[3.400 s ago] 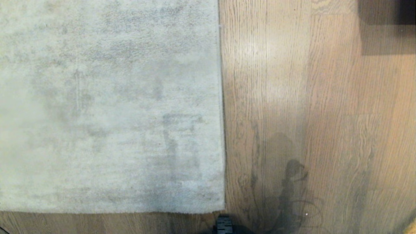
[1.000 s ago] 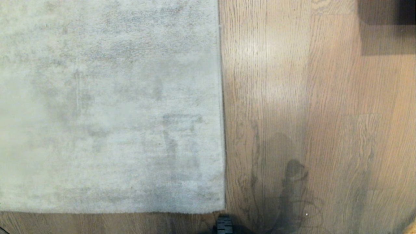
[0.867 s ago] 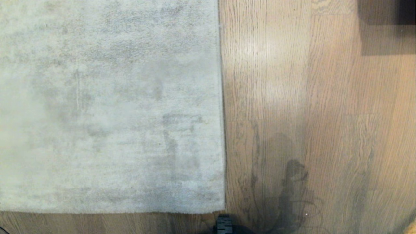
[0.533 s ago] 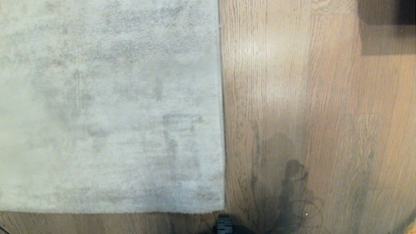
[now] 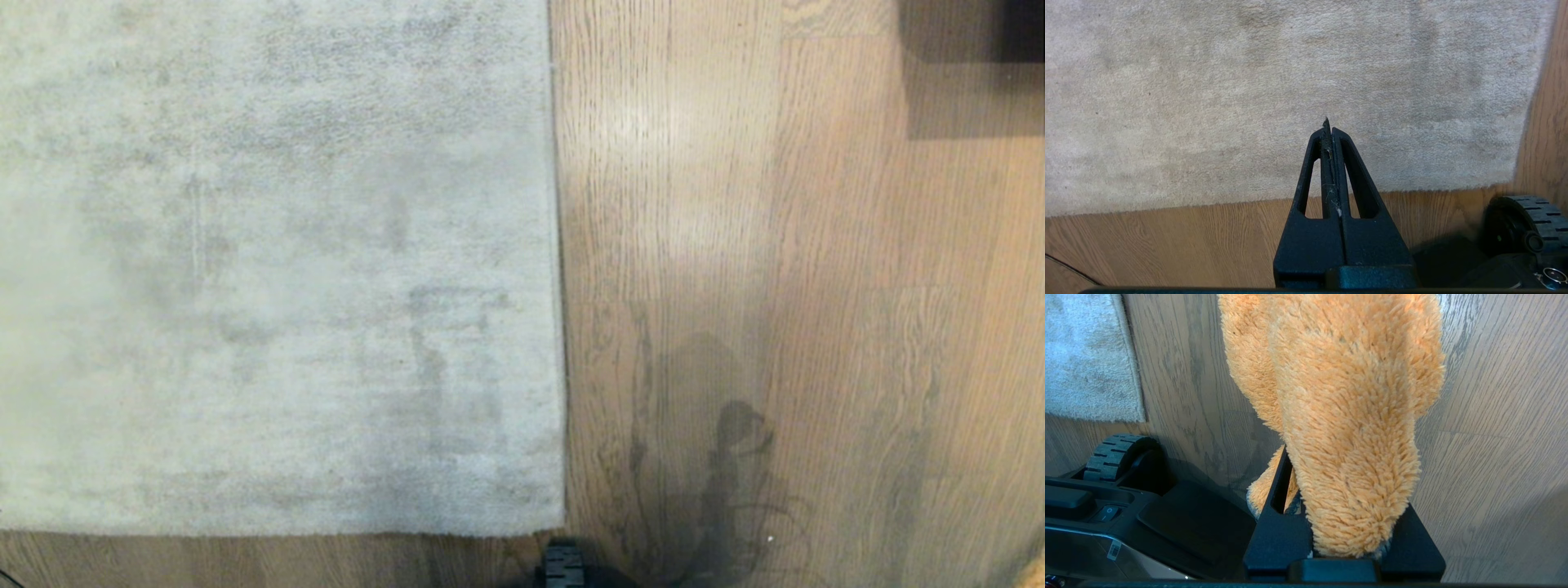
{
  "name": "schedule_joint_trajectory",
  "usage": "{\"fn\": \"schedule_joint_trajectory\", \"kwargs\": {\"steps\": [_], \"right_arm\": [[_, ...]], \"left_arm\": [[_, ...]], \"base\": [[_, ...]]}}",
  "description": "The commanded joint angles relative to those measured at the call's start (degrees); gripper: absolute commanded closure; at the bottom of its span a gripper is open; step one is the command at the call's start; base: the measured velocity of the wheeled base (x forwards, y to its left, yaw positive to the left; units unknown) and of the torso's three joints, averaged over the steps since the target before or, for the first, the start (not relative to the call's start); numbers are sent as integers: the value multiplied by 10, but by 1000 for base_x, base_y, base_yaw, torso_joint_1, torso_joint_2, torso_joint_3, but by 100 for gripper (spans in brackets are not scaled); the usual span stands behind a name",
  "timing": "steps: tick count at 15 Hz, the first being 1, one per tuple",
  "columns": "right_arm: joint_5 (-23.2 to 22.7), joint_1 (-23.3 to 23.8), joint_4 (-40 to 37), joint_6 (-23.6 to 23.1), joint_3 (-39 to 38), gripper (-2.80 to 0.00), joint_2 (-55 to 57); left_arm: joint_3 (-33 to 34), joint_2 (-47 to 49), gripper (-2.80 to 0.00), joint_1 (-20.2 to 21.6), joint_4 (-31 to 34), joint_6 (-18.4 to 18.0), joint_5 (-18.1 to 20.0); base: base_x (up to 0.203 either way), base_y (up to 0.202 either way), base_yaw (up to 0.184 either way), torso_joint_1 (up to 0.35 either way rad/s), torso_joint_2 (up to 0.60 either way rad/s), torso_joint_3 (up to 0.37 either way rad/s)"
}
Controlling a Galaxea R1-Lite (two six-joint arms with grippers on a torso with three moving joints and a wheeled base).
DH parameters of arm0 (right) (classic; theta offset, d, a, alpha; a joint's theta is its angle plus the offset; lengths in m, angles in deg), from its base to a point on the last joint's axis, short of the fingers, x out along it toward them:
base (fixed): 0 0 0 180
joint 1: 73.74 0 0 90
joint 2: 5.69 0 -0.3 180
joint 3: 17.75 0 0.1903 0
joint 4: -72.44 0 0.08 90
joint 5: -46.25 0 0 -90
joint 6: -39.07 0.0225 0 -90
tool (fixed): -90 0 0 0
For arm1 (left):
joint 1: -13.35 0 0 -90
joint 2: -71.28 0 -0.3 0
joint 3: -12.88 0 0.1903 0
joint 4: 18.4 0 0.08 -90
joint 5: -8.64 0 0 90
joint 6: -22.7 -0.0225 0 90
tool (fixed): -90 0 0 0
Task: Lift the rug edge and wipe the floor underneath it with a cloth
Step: Put down the rag
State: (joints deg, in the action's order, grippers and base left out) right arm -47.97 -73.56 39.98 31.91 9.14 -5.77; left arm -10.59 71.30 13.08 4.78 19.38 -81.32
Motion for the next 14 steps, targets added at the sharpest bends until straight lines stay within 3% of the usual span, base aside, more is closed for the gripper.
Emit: {"fn": "schedule_joint_trajectory", "kwargs": {"steps": [1, 14], "right_arm": [[0, 0, 0, -1, 0, 0, 1], [0, 0, -1, -1, 0, 0, 1]], "left_arm": [[0, 0, 0, 0, -1, 1, 0], [0, 0, 0, 0, -1, 1, -1]], "base": [[0, 0, 0, 0, 0, 0], [0, 0, 0, 0, 0, 0]]}}
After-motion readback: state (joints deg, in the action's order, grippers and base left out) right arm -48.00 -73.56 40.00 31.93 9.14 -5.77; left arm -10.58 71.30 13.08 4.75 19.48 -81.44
